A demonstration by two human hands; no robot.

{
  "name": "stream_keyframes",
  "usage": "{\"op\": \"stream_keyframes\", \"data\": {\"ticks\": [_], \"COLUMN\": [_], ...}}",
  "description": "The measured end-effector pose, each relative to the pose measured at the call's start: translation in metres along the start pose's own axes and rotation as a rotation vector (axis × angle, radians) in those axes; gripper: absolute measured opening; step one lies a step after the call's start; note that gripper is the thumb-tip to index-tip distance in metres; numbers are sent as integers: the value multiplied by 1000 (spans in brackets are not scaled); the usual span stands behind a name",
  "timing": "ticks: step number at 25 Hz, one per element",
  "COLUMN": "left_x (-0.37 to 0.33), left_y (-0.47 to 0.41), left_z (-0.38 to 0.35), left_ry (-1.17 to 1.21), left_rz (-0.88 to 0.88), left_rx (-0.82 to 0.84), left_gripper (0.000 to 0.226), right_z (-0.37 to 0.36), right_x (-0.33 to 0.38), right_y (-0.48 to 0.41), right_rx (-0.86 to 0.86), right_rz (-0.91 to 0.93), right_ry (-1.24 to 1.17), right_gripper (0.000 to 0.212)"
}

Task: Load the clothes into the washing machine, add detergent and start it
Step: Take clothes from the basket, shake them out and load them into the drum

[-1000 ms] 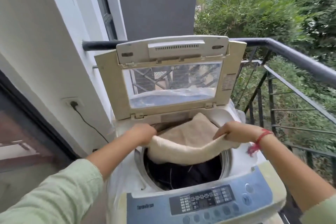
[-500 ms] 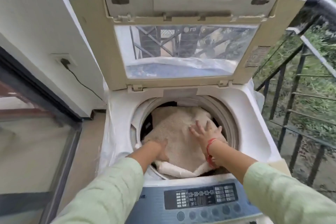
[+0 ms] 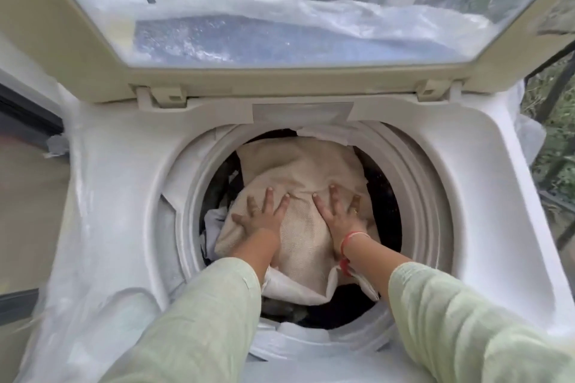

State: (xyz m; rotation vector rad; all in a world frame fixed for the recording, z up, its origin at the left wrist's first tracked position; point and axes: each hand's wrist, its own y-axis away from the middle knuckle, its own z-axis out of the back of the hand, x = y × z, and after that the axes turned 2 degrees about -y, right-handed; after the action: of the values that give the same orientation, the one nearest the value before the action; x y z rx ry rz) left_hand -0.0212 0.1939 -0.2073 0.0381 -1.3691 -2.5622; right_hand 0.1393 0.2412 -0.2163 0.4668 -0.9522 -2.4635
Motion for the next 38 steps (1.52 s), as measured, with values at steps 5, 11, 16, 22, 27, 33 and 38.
{"op": "stream_keyframes", "data": {"ticks": [5,11,16,22,27,33,38], "left_x": [-4,22,66,150,244,327,351], "left_y": [-4,67,172,317,376,370,320], "left_z": [-7,34,68,-10,-175,-363,-440], "left_ry": [99,120,211,697,931,1082,1065], "left_rz": [2,-20,-238,-289,29,293,379], "left_rx": [72,182,-283,-1203,-1232,-893,-532], "left_gripper": [148,101,58,36,37,47,30], "right_z": [9,105,158,160,113,57,-17], "right_x": [-8,-37,-36,37,172,332,406], "right_y": [-2,52,142,281,350,354,260], "right_rx": [141,285,-39,-318,-244,-47,91], "right_rz": [68,235,428,649,729,819,594], "right_ry": [-11,-343,-550,-982,-1132,-856,-711], "right_gripper": [128,70,58,46,27,23,24]}}
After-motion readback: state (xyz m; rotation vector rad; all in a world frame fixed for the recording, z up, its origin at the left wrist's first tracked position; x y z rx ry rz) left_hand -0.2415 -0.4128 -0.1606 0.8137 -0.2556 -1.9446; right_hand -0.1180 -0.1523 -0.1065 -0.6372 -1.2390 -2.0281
